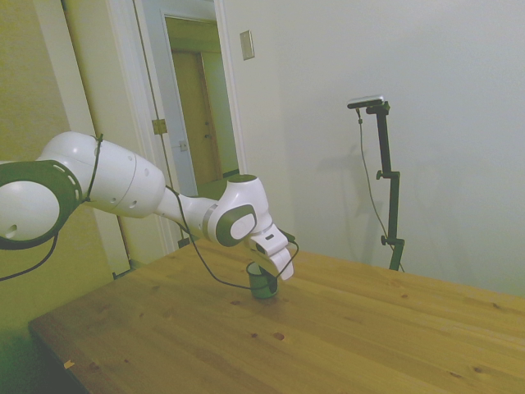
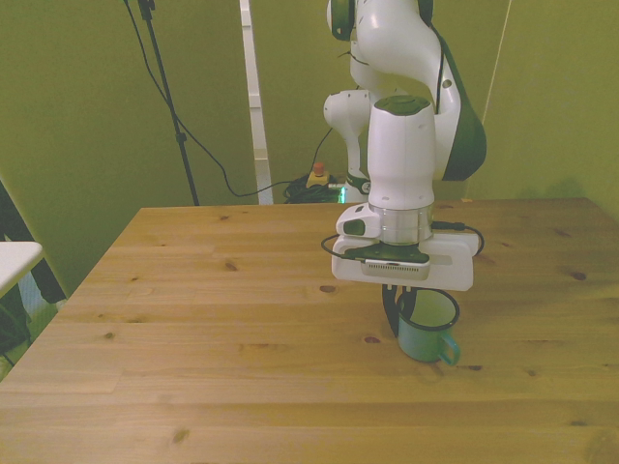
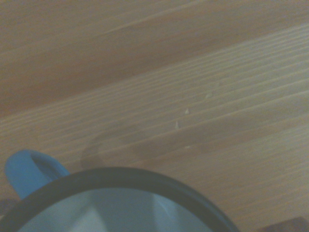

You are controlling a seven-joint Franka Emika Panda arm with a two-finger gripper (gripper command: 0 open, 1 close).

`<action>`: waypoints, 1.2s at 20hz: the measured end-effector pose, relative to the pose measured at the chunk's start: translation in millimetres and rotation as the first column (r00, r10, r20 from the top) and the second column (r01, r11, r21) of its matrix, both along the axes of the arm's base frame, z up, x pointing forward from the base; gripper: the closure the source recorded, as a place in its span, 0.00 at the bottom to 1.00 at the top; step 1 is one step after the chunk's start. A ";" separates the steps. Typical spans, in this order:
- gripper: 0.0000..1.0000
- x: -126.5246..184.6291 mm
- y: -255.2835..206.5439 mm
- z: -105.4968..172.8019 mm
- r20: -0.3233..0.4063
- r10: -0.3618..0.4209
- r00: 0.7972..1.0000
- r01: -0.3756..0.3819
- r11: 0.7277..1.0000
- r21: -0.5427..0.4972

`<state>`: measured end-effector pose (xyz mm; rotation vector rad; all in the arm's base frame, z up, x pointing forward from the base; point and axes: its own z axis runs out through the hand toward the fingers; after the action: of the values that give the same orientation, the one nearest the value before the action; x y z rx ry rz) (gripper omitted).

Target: Flip the mug upright

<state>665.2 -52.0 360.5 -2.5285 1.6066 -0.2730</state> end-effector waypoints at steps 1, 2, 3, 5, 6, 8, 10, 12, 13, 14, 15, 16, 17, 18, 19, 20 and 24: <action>0.00 0.1 0.3 0.1 0.000 0.001 1.000 -0.001 1.000 0.000; 0.00 0.1 0.4 0.1 -0.001 0.001 1.000 -0.001 1.000 0.000; 0.00 0.1 0.3 0.1 -0.001 0.001 1.000 -0.001 1.000 0.000; 0.00 -0.2 -0.6 0.0 -0.003 -0.001 1.000 0.001 1.000 0.000; 0.00 -0.3 -1.3 0.1 -0.005 -0.002 1.000 0.002 1.000 0.000; 0.00 -0.6 -3.6 0.0 -0.008 -0.005 1.000 0.005 1.000 -0.002; 0.00 -0.8 -6.8 0.3 -0.009 -0.010 1.000 0.010 1.000 -0.003; 0.00 -0.6 -11.4 2.3 -0.009 -0.017 1.000 0.017 1.000 -0.006; 0.00 -0.5 -14.6 4.8 -0.012 -0.021 1.000 0.021 1.000 -0.007; 0.00 -0.4 -18.0 8.7 -0.012 -0.025 1.000 0.025 1.000 -0.009; 0.00 -0.4 -22.5 14.3 -0.010 -0.029 1.000 0.029 1.000 -0.011; 0.00 -0.5 -27.2 21.3 -0.005 -0.032 0.999 0.032 0.999 -0.014; 0.00 -1.4 -32.2 30.0 -0.001 -0.035 0.999 0.035 0.999 -0.016; 0.00 -3.0 -37.4 39.6 0.004 -0.035 0.999 0.035 0.999 -0.018; 0.00 -5.5 -41.9 50.1 0.010 -0.034 0.999 0.035 0.999 -0.020; 0.00 -9.3 -46.3 62.7 0.017 -0.033 0.999 0.034 0.999 -0.022; 0.00 -38.0 -50.8 119.2 0.067 -0.025 0.997 0.028 0.998 -0.047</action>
<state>627.2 -102.9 479.7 -2.5063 1.6285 -0.3993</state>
